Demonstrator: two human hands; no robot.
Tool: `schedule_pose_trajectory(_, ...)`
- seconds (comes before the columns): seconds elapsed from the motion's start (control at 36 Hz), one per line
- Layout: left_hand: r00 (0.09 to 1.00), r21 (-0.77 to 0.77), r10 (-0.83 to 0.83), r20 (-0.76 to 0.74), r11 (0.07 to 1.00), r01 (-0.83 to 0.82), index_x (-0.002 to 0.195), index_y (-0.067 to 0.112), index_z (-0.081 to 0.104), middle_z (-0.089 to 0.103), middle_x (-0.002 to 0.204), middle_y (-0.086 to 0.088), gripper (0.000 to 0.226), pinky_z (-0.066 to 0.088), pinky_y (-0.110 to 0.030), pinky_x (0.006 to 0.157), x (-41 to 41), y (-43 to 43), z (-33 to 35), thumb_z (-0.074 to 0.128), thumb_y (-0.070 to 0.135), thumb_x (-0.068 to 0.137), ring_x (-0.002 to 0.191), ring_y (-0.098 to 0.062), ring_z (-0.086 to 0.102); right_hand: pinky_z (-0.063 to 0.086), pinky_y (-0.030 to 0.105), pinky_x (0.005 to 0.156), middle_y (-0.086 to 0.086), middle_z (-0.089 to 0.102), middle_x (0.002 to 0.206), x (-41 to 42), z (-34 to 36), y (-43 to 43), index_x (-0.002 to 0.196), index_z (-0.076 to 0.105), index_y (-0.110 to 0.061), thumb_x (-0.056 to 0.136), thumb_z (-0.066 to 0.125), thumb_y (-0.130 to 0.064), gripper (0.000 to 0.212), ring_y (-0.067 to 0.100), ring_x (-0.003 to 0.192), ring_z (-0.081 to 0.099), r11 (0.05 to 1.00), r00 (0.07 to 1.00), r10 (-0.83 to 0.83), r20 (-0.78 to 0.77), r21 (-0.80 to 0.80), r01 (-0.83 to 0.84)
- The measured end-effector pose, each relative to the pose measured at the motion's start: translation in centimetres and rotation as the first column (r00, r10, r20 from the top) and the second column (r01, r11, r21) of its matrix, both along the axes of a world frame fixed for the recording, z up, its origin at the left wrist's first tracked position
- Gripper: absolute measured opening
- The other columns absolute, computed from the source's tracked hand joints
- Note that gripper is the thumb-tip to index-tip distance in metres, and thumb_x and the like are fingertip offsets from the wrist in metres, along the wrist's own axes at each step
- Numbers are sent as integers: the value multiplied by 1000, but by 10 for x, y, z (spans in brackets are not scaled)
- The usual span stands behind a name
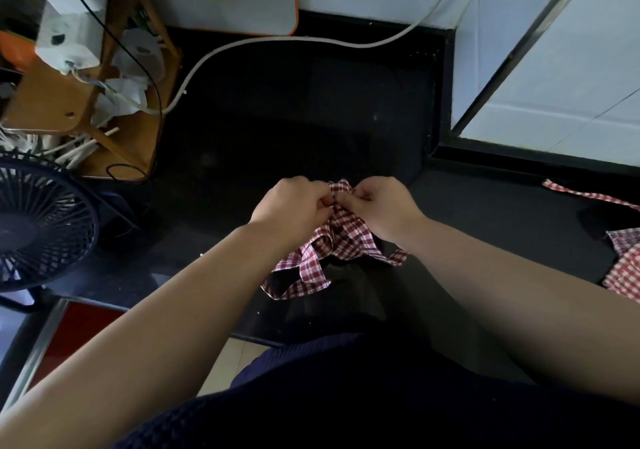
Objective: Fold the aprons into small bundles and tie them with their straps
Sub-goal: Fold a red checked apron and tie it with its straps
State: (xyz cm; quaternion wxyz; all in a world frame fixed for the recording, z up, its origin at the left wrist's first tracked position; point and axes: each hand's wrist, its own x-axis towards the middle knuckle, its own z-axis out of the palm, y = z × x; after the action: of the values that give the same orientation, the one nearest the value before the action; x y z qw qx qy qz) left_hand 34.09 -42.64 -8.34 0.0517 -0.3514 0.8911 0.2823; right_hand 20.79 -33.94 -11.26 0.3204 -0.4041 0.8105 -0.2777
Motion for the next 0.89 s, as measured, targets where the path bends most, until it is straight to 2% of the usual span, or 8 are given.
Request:
schedule_pose_trajectory(0.14,997,-39,-82,-14,996,81,111,17,66,52,106,2,21,50,-30,77,1,0,-7,53,28,98,89,-14,54,34,13,45,-4,54,59,5,-1,2,67,57,-15,86,69,-33,28,5,51,50,995,997,-76,-28,-66,74)
schedule_pose_trajectory(0.25,989,-133,-142,-48,982,134,109,11,61,48,102,1,22,35,-20,71,2,3,-17,45,24,101,90,-12,46,44,20,59,8,68,76,11,0,8,86,73,-6,94,60,-22,22,19,68,62,976,979,97,-180,-173,-129)
schedule_pose_trajectory(0.36,971,-241,-194,-143,958,156,100,1,63,57,99,-13,17,51,-37,80,10,9,-27,52,14,98,94,-27,55,46,38,72,13,63,87,6,2,15,99,70,-2,99,48,-15,25,26,78,60,916,897,343,-279,-114,-385)
schedule_pose_trajectory(0.47,961,-260,-195,-198,955,140,87,1,64,59,85,-13,26,56,-38,63,11,11,-33,46,19,93,77,-30,60,45,30,81,12,58,108,1,11,12,122,62,-8,102,41,-18,31,24,95,58,863,825,494,-274,38,-504)
schedule_pose_trajectory(0.58,959,-232,-164,-230,967,110,90,0,66,60,86,-14,39,56,-39,64,13,15,-35,37,26,92,77,-32,61,32,19,71,8,56,110,2,13,9,118,62,-7,101,41,-16,29,20,94,55,857,803,508,-312,89,-508)
schedule_pose_trajectory(0.67,962,-198,-126,-242,977,78,92,1,66,61,89,-15,40,56,-42,69,16,15,-37,37,29,93,81,-32,62,31,20,70,5,54,97,4,11,7,102,63,-6,100,42,-15,23,15,83,48,884,860,465,-210,58,-464)
schedule_pose_trajectory(0.78,957,-187,-162,-241,975,118,94,1,67,62,90,-14,40,55,-42,72,16,12,-36,38,29,93,82,-33,62,35,24,69,-10,54,82,3,14,-1,76,56,-26,99,46,-19,25,6,78,50,926,926,346,153,103,-363)
schedule_pose_trajectory(0.89,940,-197,-212,-267,967,162,89,1,68,62,86,-14,36,56,-40,71,12,13,-33,42,25,91,78,-32,62,38,21,67,-10,57,82,-1,16,-3,77,55,-33,92,58,-25,17,7,81,54,900,904,343,255,186,-394)
